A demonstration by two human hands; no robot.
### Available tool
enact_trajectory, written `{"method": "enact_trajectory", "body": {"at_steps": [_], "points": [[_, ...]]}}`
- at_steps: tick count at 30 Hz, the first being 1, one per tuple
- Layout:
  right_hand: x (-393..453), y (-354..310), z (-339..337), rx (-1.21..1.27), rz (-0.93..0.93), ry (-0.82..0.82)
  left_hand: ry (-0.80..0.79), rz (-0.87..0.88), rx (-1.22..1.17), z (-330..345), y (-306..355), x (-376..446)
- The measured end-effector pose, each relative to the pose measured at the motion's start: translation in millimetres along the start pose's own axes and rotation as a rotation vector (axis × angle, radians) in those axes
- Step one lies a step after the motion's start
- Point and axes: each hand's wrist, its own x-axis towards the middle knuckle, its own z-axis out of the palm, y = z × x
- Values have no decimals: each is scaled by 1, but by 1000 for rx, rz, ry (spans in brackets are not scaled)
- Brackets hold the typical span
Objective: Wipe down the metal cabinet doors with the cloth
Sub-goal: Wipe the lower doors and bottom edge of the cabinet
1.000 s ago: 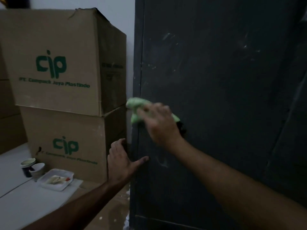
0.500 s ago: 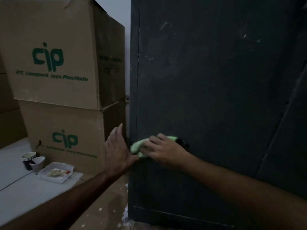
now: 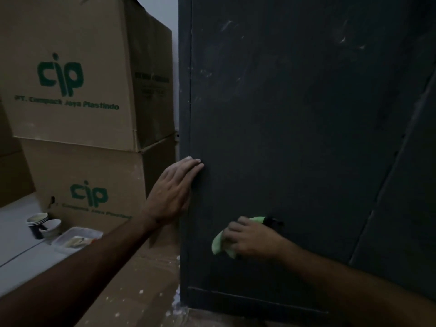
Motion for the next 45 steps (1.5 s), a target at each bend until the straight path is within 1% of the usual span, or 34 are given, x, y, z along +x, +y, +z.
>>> {"method": "enact_trajectory", "body": {"at_steps": [1, 3, 6, 7, 8, 9, 10, 11, 12, 13, 14, 15, 16, 17, 18, 20, 21, 22, 23, 24, 25, 26, 27, 28, 29, 32, 34, 37, 39, 41, 43, 44, 45], "points": [[-8, 14, -9, 8, 42, 58, 5, -7, -2, -3, 0, 4], [-9, 50, -36, -28, 224, 276, 12, -25, -26, -6, 0, 10], [34, 87, -75, -7, 696, 593, 40, -93, -166, -11, 5, 17], [54, 87, -80, 18, 820, 657, 65, -139, -230, -15, 7, 21], [71, 78, -79, 49, 883, 682, 107, -189, -287, -19, 9, 26], [83, 63, -68, 71, 854, 655, 168, -242, -327, -22, 9, 32], [89, 43, -54, 82, 742, 590, 235, -301, -343, -24, 8, 38], [90, 19, -37, 96, 576, 460, 283, -354, -345, -26, 6, 43], [84, -6, -20, 102, 395, 276, 295, -370, -347, -28, 3, 48], [75, -27, -7, 98, 231, 85, 276, -352, -347, -30, 2, 51], [64, -41, 2, 76, 115, -59, 231, -324, -336, -31, 2, 51], [56, -43, 5, 53, 51, -105, 166, -286, -311, -33, 2, 50], [51, -40, 5, 45, 46, -65, 104, -240, -271, -34, 2, 48], [48, -31, 2, 46, 98, 29, 60, -193, -224, -35, 2, 47], [47, -19, -4, 47, 201, 147, 35, -155, -181, -36, 1, 45], [56, 7, -24, 45, 492, 386, 18, -107, -123, -33, -1, 42], [66, 13, -30, 56, 636, 473, 18, -85, -102, -30, -3, 40], [77, 13, -33, 74, 738, 529, 21, -66, -87, -27, -7, 38], [89, 6, -30, 92, 755, 535, 23, -49, -76, -23, -10, 36], [97, -6, -22, 108, 668, 480, 20, -34, -70, -19, -13, 33], [103, -21, -10, 118, 490, 385, 17, -18, -63, -16, -14, 30], [103, -34, 3, 102, 289, 255, 10, -6, -57, -14, -14, 27], [98, -41, 14, 61, 147, 154, -4, 1, -57, -14, -14, 25], [92, -40, 17, 51, 81, 102, -18, 0, -60, -15, -15, 24], [83, -33, 16, 58, 71, 88, -24, -8, -59, -16, -15, 25], [50, 4, -8, -13, 157, 164, -9, -51, -52, -22, -9, 33], [31, 37, -28, -88, 249, 283, 15, -93, -60, -24, -4, 39], [16, 85, -69, -121, 451, 497, 74, -175, -113, -24, 1, 47], [12, 121, -100, -150, 589, 590, 131, -230, -162, -23, 8, 52], [20, 158, -135, -157, 771, 663, 170, -275, -197, -21, 15, 58], [47, 186, -163, -123, 996, 749, 192, -274, -221, -18, 18, 60], [64, 193, -174, -86, 1061, 788, 200, -246, -220, -16, 17, 59], [81, 196, -181, -76, 1036, 807, 203, -208, -204, -14, 15, 57]]}}
